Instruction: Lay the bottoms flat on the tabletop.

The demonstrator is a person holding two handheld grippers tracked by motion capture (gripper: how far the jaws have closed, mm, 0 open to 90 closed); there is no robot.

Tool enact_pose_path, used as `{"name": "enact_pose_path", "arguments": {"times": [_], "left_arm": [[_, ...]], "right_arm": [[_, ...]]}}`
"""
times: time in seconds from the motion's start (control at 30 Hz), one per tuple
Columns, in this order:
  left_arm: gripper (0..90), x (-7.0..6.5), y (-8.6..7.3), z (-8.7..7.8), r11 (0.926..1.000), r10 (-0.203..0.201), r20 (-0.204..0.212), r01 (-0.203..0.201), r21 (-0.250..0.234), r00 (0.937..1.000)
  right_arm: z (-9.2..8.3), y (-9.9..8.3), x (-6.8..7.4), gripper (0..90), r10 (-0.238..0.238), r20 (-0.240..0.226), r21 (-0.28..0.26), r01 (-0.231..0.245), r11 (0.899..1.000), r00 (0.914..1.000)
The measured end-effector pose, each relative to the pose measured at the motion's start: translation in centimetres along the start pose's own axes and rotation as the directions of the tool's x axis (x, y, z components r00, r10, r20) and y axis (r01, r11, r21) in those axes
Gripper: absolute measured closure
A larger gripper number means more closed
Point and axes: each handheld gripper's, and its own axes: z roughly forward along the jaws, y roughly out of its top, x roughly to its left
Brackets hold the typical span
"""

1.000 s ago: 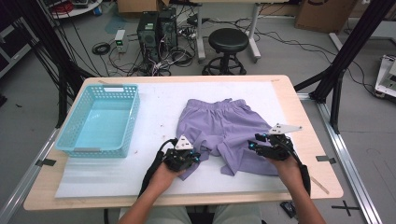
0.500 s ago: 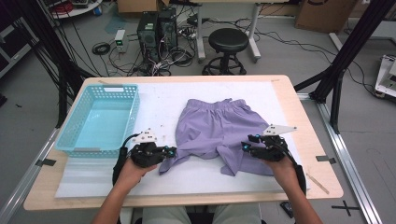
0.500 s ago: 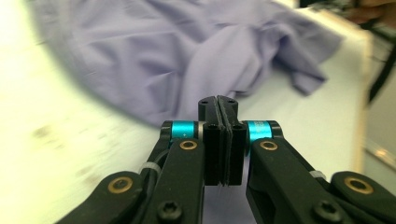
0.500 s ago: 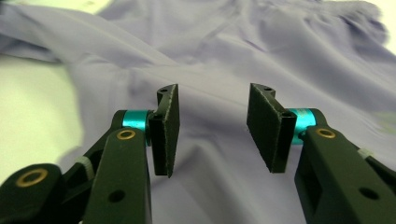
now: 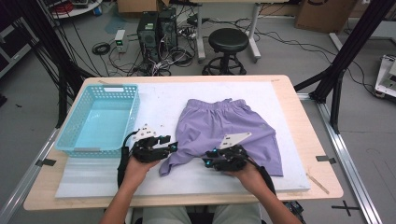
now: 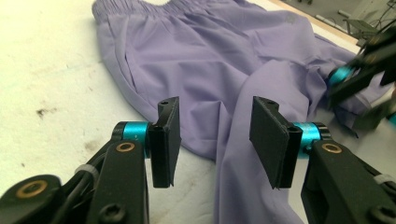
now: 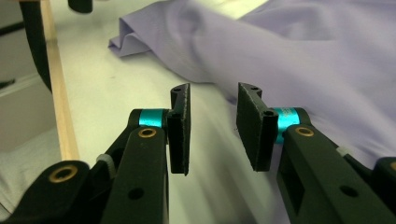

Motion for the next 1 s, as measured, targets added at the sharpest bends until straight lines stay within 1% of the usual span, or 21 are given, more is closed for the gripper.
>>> {"name": "enact_pose_path", "arguments": {"times": [0.03, 0.07, 0.1, 0.17, 0.2, 0.27, 0.37, 0.4, 0.5, 0.53, 0.57, 0.6, 0.63, 0.73, 0.77, 0.8, 0.83, 0.9, 0.93, 0.97, 1.0], "left_arm": [[52.8, 0.0, 0.0, 0.0, 1.0, 0.0, 0.0, 0.0, 0.0, 1.0], [52.8, -0.1, 0.0, 0.0, 1.0, 0.003, -0.001, -0.003, -0.006, 1.0], [52.8, -0.1, 0.0, -0.1, 0.9999, 0.004, -0.003, -0.004, -0.013, 1.0], [52.8, -0.1, -0.1, -0.3, 0.9998, 0.011, -0.008, -0.011, -0.018, 0.9999], [52.9, 0.0, -0.1, -0.4, 0.9998, 0.01, -0.003, -0.01, -0.019, 0.9999], [52.9, 0.0, -0.1, -0.5, 0.9997, 0.011, 0.002, -0.011, -0.024, 0.9999], [53.1, 0.1, -0.3, -0.4, 0.9996, 0.015, 0.01, -0.014, -0.022, 0.9998], [53.1, 0.0, -0.4, -0.3, 0.9998, 0.01, 0.014, -0.01, -0.019, 0.9999], [53.2, 0.1, -0.5, -0.2, 0.9999, 0.012, 0.016, -0.011, -0.012, 0.9998], [53.3, 0.0, -0.6, -0.2, 0.9999, 0.01, 0.016, -0.01, -0.012, 0.9998], [53.3, 0.0, -0.6, -0.2, 0.9999, 0.008, 0.017, -0.008, -0.011, 0.9998], [53.3, 0.0, -0.6, -0.2, 0.9999, 0.007, 0.018, -0.007, -0.015, 0.9998], [53.3, 0.0, -0.6, -0.2, 0.9998, 0.008, 0.018, -0.007, -0.017, 0.9998], [53.4, 0.1, -0.6, -0.1, 0.9999, 0.002, 0.012, -0.002, -0.013, 0.9999], [53.4, 0.1, -0.6, -0.1, 0.9999, 0.002, 0.012, -0.002, -0.013, 0.9999], [53.4, 0.1, -0.6, 0.0, 0.9999, -0.001, 0.01, 0.001, -0.015, 0.9999], [53.4, 0.0, -0.6, 0.0, 0.9999, -0.002, 0.01, 0.002, -0.015, 1.0], [53.4, -0.1, -0.5, 0.2, 0.9999, -0.001, 0.007, 0.001, -0.01, 1.0], [53.4, -0.4, -0.5, 0.4, 1.0, 0.001, 0.004, -0.001, 0.0, 1.0], [53.5, -0.4, -0.5, 0.4, 1.0, 0.001, 0.004, -0.001, 0.0, 1.0], [53.4, -0.6, -0.6, 0.7, 0.9999, 0.004, 0.002, -0.004, 0.016, 1.0]], "right_arm": [[0.0, 0.0, 0.0, 66.5, 0.0, 0.0, 0.0, 0.0, 1.0, 1.0], [1.4, 0.3, 0.1, 66.4, -0.01, 0.024, 0.041, 0.009, 0.999, 0.9997], [1.4, 0.3, 0.1, 66.4, -0.01, 0.024, 0.041, 0.009, 0.999, 0.9997], [2.3, 0.5, -0.2, 66.4, -0.003, 0.106, 0.091, -0.007, 0.996, 0.9943], [2.9, 0.6, -1.0, 70.5, 0.011, 0.16, 0.122, -0.031, 0.992, 0.9871], [2.9, 0.7, -1.5, 72.5, 0.012, 0.195, 0.131, -0.038, 0.991, 0.9807], [2.8, 0.8, -1.9, 76.2, -0.01, 0.202, 0.147, -0.021, 0.989, 0.9793], [2.6, 0.9, -1.9, 84.7, -0.038, 0.209, 0.171, 0.001, 0.985, 0.9772], [2.2, 1.1, -2.0, 88.0, -0.026, 0.183, 0.2, -0.011, 0.98, 0.9828], [1.4, 1.0, -2.1, 88.2, -0.003, 0.144, 0.222, -0.029, 0.975, 0.9896], [1.4, 1.0, -2.1, 88.2, -0.003, 0.144, 0.222, -0.029, 0.975, 0.9896], [-0.1, 0.5, -2.2, 88.1, 0.019, 0.102, 0.2, -0.039, 0.979, 0.9946], [-0.1, 0.5, -2.2, 88.1, 0.019, 0.102, 0.2, -0.039, 0.979, 0.9946], [-3.4, -0.8, -2.5, 87.9, 0.048, 0.062, 0.156, -0.057, 0.986, 0.9969], [-3.4, -0.8, -2.5, 87.9, 0.048, 0.062, 0.156, -0.057, 0.986, 0.9969], [-4.7, -1.5, -2.6, 87.8, 0.06, 0.041, 0.145, -0.065, 0.987, 0.9974], [-4.7, -1.5, -2.6, 87.8, 0.06, 0.041, 0.145, -0.065, 0.987, 0.9974], [-5.7, -2.3, -2.8, 87.5, 0.064, 0.002, 0.15, -0.063, 0.987, 0.998], [-6.5, -3.1, -2.9, 87.4, 0.064, -0.038, 0.157, -0.057, 0.986, 0.9972], [-6.5, -3.1, -2.9, 87.4, 0.064, -0.038, 0.157, -0.057, 0.986, 0.9972], [-7.5, -3.6, -3.0, 86.1, 0.079, -0.099, 0.14, -0.065, 0.988, 0.992]]}}
